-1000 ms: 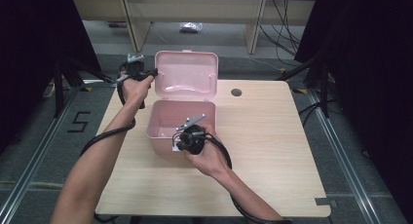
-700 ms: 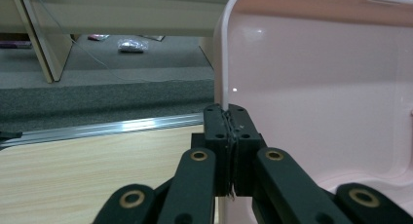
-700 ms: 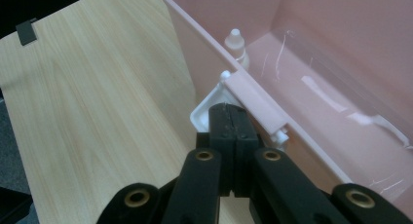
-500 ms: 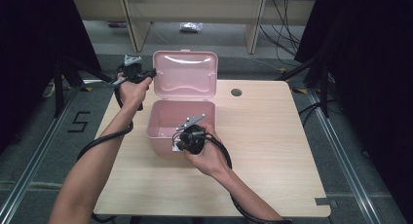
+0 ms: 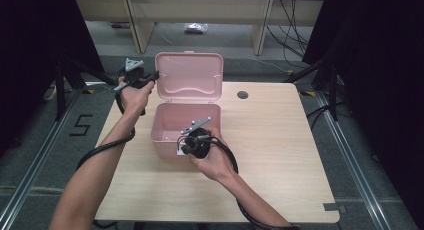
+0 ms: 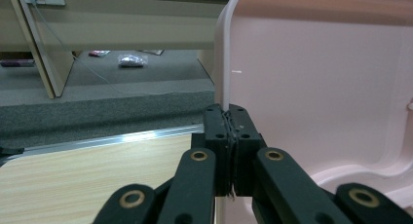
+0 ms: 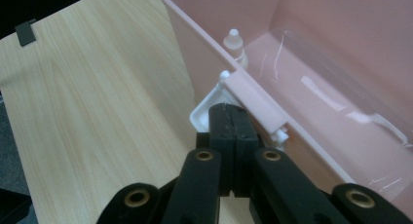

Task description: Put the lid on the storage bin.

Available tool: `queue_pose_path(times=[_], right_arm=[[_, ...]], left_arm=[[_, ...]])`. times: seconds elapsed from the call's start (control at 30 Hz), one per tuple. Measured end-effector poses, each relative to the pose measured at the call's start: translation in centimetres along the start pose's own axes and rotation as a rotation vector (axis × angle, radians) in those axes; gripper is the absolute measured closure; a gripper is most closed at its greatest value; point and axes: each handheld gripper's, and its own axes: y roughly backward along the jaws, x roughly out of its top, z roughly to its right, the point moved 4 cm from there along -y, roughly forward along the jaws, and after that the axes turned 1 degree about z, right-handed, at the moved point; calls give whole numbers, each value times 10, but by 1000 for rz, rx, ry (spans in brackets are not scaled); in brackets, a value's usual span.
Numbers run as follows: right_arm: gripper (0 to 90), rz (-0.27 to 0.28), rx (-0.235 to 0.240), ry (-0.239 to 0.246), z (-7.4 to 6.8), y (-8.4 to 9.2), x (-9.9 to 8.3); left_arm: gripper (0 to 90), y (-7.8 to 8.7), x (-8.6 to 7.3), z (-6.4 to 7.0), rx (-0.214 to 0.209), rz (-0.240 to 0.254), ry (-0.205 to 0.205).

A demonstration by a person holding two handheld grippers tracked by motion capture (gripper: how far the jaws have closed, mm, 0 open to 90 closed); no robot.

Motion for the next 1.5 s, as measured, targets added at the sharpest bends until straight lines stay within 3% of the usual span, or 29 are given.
queue_pose_path(times=[0.07, 0.4, 0.47, 0.53, 1.07, 1.1, 1.33, 1.43, 1.5], right_arm=[[900, -28, -3, 14, 1, 2, 0], [900, -24, -5, 16, 1, 2, 0], [900, -3, 1, 27, 2, 0, 0], [900, -20, -2, 38, 3, 2, 0], [900, -25, -7, 22, 1, 2, 0], [900, -1, -11, 8, 0, 0, 0], [900, -16, -13, 41, 3, 2, 0], [900, -31, -15, 8, 1, 2, -1], [900, -16, -10, 41, 4, 1, 0]], left_arm=[[882, 1, 0, 0, -1, 5, -4], [881, 8, -2, 1, -4, 29, -18], [881, 9, -2, 1, -6, 35, -20], [881, 10, -3, 2, -8, 39, -25], [880, 20, -6, 4, -11, 70, -53], [880, 21, -6, 4, -10, 71, -51], [880, 27, -7, 5, -5, 76, -71], [880, 30, -8, 5, -4, 77, -77], [879, 32, -9, 5, 1, 77, -79]])
